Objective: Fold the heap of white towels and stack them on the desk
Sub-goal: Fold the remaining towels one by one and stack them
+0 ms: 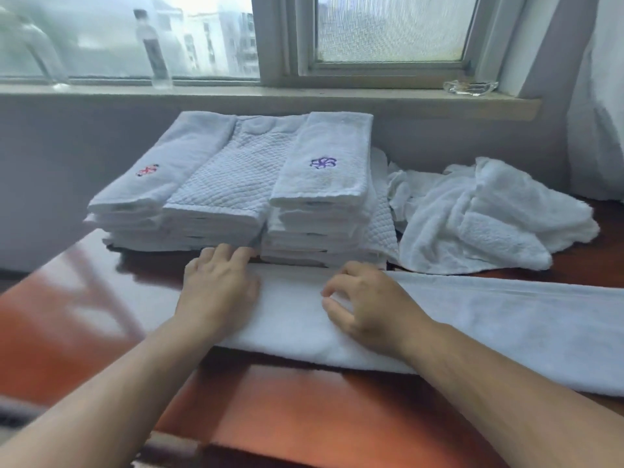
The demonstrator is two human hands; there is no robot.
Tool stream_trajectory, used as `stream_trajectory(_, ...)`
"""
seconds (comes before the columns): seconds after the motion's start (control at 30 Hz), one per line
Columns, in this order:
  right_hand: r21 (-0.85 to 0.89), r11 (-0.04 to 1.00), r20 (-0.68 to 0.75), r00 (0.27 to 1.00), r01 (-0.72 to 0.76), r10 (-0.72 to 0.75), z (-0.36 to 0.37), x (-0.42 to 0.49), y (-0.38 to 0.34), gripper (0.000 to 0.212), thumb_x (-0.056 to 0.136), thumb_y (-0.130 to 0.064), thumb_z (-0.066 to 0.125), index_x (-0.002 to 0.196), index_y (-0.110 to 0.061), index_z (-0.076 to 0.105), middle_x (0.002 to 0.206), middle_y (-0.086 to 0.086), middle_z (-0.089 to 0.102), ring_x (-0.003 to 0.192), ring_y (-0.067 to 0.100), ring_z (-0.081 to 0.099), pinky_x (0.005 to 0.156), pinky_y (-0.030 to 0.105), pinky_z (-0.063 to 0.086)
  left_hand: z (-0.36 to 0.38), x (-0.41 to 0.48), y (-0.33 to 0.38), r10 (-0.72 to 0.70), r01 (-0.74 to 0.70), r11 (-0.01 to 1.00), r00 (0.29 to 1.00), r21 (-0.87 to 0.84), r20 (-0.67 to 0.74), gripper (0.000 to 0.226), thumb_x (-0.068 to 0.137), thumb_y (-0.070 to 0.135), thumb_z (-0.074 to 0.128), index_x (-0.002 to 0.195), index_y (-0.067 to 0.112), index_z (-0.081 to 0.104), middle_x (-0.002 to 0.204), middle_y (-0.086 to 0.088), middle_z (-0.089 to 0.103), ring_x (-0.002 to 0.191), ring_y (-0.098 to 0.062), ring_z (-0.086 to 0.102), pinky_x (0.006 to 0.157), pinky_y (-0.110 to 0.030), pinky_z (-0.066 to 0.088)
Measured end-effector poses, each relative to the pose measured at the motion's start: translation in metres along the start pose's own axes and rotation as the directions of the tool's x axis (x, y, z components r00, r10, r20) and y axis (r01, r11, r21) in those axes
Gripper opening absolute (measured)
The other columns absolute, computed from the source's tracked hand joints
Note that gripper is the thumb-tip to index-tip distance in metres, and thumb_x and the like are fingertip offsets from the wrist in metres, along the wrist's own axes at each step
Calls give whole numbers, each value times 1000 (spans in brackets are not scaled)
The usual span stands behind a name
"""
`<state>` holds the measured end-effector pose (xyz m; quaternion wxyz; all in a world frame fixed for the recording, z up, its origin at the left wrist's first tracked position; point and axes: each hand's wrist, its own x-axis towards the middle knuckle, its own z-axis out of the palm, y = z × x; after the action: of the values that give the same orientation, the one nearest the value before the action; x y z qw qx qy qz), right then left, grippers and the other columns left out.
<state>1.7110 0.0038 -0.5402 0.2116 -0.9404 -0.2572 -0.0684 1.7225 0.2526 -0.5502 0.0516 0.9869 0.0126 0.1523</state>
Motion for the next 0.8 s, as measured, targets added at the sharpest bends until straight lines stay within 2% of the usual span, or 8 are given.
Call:
stream_trajectory(0.1, 49, 998, 5, 999, 32, -33, 15, 1, -3, 27, 98, -37, 57, 118, -23, 71, 120, -4, 61, 114, 19, 54, 104, 37, 39, 9, -19, -14, -53, 57, 998, 984, -20, 171, 69, 89, 65, 16, 150, 40, 36, 158, 2, 36, 142, -26, 33, 116, -43, 24)
stream_trajectory(0.17, 30, 999, 24, 999, 43, -44, 21, -1, -1, 31, 97, -42, 53, 120, -28, 68, 124, -8, 58, 118, 17, 52, 106, 38, 37, 16, -29, -23, -77, 94, 994, 966, -60, 246, 69, 91, 68, 14, 155, 43, 23, 166, 3, 20, 149, -24, 22, 120, -43, 17)
stream_trajectory(0.23, 34, 999, 31, 999, 42, -43, 23, -2, 2, 35, 94, -46, 49, 120, -30, 67, 125, -11, 57, 119, 15, 50, 107, 38, 36, 16, -32, -24, -103, 121, 991, 961, -54, 255, 69, 92, 67, 16, 156, 42, 17, 167, -1, 16, 150, -26, 19, 121, -43, 15)
stream_trajectory(0.37, 23, 999, 44, 998, 45, -46, 26, -1, 3, 39, 93, -50, 43, 124, -36, 62, 127, -19, 52, 123, 6, 43, 105, 30, 30, 7, -35, -18, -199, 220, 974, 945, -54, 261, 70, 98, 62, 25, 159, 31, 12, 164, -3, 26, 147, -29, 24, 118, -45, 23)
stream_trajectory(0.5, 11, 999, 42, 998, 48, -49, 26, -1, 3, 43, 92, -51, 38, 125, -36, 60, 128, -17, 52, 123, 8, 43, 104, 32, 32, -5, -27, -6, -232, 280, 951, 927, -131, 295, 79, 99, 47, 47, 159, 29, 0, 149, -7, 43, 136, -32, 34, 107, -50, 35)
stream_trajectory(0.6, -6, 998, 50, 997, 57, -57, 27, -3, 2, 45, 91, -52, 35, 127, -35, 59, 129, -16, 51, 123, 8, 43, 102, 32, 31, -16, -13, -4, -306, 385, 902, 888, -193, 343, 95, 91, 41, 69, 159, 20, 7, 151, -16, 40, 135, -38, 40, 110, -46, 38)
stream_trajectory(0.7, 11, 998, 49, 997, 55, -55, 27, -8, 2, 46, 92, -52, 34, 129, -36, 57, 128, -19, 48, 123, 5, 40, 101, 27, 28, -24, -6, -8, -375, 482, 855, 830, -192, 413, 105, 79, 46, 81, 154, 10, 16, 142, -17, 50, 116, -32, 56, 88, -36, 49)
stream_trajectory(0.8, 16, 998, 54, 997, 52, -53, 24, -12, 2, 46, 92, -51, 35, 130, -36, 56, 129, -20, 48, 124, 4, 38, 102, 27, 28, -27, -5, -16, -415, 514, 845, 805, -148, 424, 111, 68, 57, 83, 147, 7, 24, 139, -11, 53, 114, -27, 55, 80, -30, 42)
